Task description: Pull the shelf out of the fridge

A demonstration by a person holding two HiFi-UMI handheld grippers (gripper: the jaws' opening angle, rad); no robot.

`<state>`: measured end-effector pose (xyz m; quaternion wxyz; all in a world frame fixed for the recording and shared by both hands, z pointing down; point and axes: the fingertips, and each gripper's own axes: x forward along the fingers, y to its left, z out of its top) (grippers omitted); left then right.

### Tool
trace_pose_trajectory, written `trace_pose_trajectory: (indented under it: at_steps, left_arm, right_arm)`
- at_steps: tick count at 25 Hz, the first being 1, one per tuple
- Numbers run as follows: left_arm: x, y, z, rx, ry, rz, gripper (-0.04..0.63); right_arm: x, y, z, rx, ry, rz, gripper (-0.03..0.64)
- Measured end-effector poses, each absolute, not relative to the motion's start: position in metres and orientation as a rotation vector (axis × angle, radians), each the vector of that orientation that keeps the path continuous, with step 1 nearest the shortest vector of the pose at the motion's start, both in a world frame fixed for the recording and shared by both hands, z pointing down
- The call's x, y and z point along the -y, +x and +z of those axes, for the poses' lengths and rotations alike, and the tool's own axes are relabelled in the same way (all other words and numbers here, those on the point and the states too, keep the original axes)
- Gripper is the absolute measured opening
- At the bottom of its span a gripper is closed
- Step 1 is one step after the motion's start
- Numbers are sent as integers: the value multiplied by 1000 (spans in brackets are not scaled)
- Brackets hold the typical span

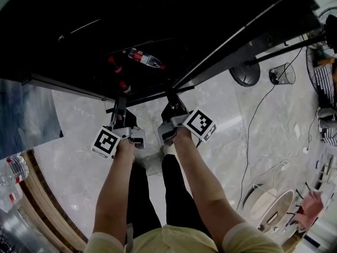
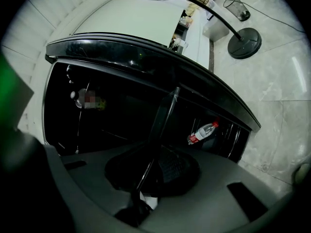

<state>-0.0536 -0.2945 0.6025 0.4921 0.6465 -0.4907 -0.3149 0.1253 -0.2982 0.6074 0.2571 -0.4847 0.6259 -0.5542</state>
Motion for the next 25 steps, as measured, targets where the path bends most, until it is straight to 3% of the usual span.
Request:
trace_pose_trajectory:
  at_steps: [25]
  left_arm:
    - [188, -46, 488, 1155, 1592, -743, 57]
  right_arm:
    - [189, 136, 490, -1677, -1277, -1433, 63]
